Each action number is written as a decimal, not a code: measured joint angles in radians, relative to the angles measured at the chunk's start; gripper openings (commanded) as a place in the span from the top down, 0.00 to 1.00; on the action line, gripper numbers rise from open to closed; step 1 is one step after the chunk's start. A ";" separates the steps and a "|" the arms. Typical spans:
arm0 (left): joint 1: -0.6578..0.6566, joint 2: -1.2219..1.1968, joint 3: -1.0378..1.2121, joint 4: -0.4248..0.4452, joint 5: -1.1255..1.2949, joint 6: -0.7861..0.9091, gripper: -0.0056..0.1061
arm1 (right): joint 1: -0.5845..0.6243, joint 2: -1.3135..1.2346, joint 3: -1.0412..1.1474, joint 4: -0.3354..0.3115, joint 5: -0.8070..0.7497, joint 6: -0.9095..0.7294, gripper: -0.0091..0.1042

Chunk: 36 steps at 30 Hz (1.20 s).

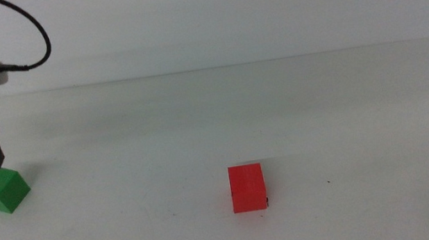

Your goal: Stack red cubes first, then green, then blue cubes in a specific spot.

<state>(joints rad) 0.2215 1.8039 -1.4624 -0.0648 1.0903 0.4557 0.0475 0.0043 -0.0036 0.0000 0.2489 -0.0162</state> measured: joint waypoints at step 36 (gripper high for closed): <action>-0.436 0.030 0.003 0.103 0.015 -0.642 0.86 | 0.000 0.000 0.000 0.000 0.000 0.000 0.13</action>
<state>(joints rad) -0.2150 1.8343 -1.4595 0.0378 1.1054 -0.1868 0.0475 0.0043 -0.0036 0.0000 0.2489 -0.0162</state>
